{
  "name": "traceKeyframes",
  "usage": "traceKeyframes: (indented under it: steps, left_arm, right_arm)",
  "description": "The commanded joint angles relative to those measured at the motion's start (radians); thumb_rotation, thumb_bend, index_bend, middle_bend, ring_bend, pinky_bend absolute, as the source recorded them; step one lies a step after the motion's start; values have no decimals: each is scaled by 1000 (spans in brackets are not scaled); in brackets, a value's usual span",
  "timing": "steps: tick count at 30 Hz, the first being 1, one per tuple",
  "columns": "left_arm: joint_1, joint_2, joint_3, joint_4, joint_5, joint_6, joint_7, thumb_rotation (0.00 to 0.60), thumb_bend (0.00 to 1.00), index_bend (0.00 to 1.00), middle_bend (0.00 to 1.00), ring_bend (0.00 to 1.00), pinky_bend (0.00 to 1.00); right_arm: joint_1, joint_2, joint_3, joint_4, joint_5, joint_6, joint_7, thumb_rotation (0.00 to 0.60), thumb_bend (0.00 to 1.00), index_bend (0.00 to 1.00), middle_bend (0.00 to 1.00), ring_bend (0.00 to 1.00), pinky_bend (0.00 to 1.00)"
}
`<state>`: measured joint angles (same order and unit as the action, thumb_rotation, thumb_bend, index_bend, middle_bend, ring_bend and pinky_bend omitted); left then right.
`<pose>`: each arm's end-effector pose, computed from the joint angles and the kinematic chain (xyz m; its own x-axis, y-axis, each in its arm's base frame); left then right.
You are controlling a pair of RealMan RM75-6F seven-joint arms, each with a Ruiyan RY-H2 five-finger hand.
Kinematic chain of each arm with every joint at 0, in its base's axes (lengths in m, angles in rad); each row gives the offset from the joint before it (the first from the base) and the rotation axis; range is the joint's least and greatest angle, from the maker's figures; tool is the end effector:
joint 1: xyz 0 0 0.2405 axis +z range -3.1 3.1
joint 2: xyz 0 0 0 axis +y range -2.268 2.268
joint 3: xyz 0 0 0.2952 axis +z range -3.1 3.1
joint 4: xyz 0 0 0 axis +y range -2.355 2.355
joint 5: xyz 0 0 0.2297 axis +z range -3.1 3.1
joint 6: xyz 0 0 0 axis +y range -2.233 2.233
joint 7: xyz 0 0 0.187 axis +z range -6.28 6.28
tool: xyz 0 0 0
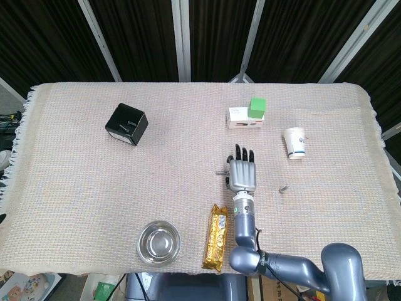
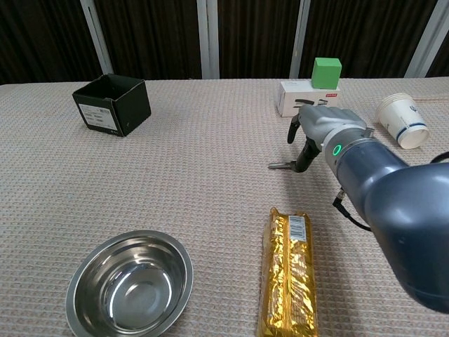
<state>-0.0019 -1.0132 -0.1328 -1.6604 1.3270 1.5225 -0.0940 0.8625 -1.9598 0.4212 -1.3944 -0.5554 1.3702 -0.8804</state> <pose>-0.3842 0.2124 0.2262 0.3538 -0.1068 0.9292 0.9203 0.2170 -0.3255 -0.1148 -0.4176 -0.1097 0.3695 -0.2283 0.9007 -0.9113 0.1005 0.3993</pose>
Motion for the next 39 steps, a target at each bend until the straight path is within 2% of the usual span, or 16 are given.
traceKeyframes:
  steps: [1, 26, 39]
  left_arm:
    - [0, 0, -2, 2, -5, -2, -3, 600, 65, 175, 114, 12, 30]
    - [0, 10, 1, 7, -1, -7, -32, 600, 65, 177, 114, 12, 30]
    - [2, 10, 1, 8, 0, -3, -33, 600, 65, 178, 115, 12, 30]
  right_arm:
    - [6, -19, 2, 19, -8, -8, 12, 600, 348, 379, 1, 0, 0]
    - [12, -91, 22, 128, -43, -58, 47, 600, 347, 483, 1, 0, 0]
    - [14, -105, 38, 162, -40, -83, 44, 600, 347, 487, 1, 0, 0]
